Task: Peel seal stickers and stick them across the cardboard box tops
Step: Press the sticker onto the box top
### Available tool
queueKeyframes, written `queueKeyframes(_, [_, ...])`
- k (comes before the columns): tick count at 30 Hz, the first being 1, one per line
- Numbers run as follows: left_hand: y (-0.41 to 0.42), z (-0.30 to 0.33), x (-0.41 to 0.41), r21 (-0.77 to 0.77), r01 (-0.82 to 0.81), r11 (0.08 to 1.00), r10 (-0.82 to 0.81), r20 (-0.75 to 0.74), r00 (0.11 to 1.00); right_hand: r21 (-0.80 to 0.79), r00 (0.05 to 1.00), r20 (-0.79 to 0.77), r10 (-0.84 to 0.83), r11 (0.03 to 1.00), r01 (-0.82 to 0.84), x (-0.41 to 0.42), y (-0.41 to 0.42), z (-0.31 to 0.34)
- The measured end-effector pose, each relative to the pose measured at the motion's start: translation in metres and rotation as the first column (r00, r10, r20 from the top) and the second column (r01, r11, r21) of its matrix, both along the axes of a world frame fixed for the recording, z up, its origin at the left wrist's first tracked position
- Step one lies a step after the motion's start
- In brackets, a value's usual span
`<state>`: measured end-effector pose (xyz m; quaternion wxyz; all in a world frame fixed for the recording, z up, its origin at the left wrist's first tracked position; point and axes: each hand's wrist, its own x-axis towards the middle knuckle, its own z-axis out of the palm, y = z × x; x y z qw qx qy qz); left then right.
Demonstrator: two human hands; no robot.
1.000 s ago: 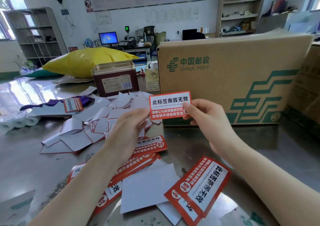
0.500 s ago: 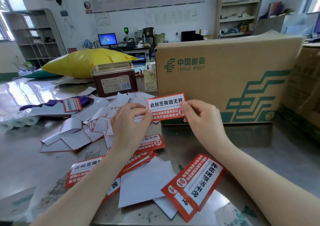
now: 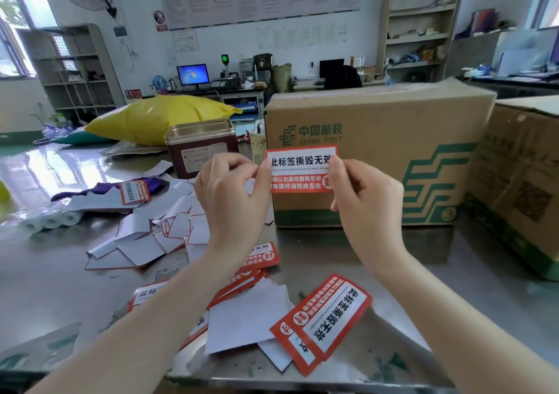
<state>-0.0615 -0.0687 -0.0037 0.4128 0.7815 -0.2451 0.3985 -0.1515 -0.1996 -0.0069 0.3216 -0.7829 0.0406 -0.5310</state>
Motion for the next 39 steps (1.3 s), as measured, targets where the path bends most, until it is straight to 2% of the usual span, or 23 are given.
queueKeyframes(4, [-0.024, 0.042, -0.012, -0.025, 0.017, 1.0, -0.012, 0.181, 0.983, -0.072, 0.989, 0.121, -0.087, 0.993, 0.096, -0.013, -0.022, 0.036])
queueKeyframes(7, [-0.052, 0.073, -0.02, -0.062, 0.07, 0.996, -0.055, 0.209, 0.976, -0.06, 0.974, 0.157, -0.166, 0.982, 0.177, -0.015, -0.046, 0.069])
queueKeyframes(12, [-0.113, 0.117, -0.025, -0.034, 0.146, 0.989, -0.145, 0.031, 0.989, 0.049, 0.966, 0.124, -0.228, 0.973, 0.224, -0.013, -0.095, 0.117])
queueKeyframes(15, [-0.144, 0.135, -0.015, 0.06, 0.143, 0.988, -0.143, -0.011, 0.99, 0.116, 0.963, 0.044, -0.267, 0.958, 0.26, -0.007, -0.128, 0.134])
queueKeyframes(18, [-0.17, 0.144, 0.008, 0.156, 0.166, 0.974, -0.136, -0.185, 0.973, 0.234, 0.95, -0.035, -0.31, 0.922, 0.309, 0.005, -0.169, 0.147])
queueKeyframes(21, [-0.196, 0.145, 0.023, 0.26, 0.295, 0.919, -0.2, -0.335, 0.921, 0.346, 0.923, -0.186, -0.336, 0.857, 0.382, 0.017, -0.213, 0.156])
queueKeyframes(25, [-0.216, 0.142, 0.028, 0.41, 0.447, 0.795, -0.256, -0.441, 0.86, 0.437, 0.89, -0.397, -0.226, 0.806, 0.4, 0.03, -0.243, 0.148])
queueKeyframes(28, [-0.226, 0.141, 0.032, 0.596, 0.466, 0.654, -0.176, -0.479, 0.86, 0.458, 0.877, -0.453, -0.16, 0.803, 0.382, 0.041, -0.253, 0.138])
queueKeyframes(30, [-0.229, 0.141, 0.035, 0.661, 0.459, 0.594, -0.14, -0.476, 0.868, 0.419, 0.87, -0.466, -0.159, 0.827, 0.376, 0.049, -0.253, 0.137])
queueKeyframes(33, [-0.23, 0.141, 0.038, 0.68, 0.454, 0.576, -0.126, -0.475, 0.871, 0.397, 0.867, -0.475, -0.151, 0.843, 0.364, 0.058, -0.25, 0.14])
queueKeyframes(39, [-0.23, 0.136, 0.041, 0.611, 0.485, 0.626, -0.152, -0.514, 0.844, 0.378, 0.838, -0.532, -0.122, 0.851, 0.364, 0.067, -0.248, 0.139])
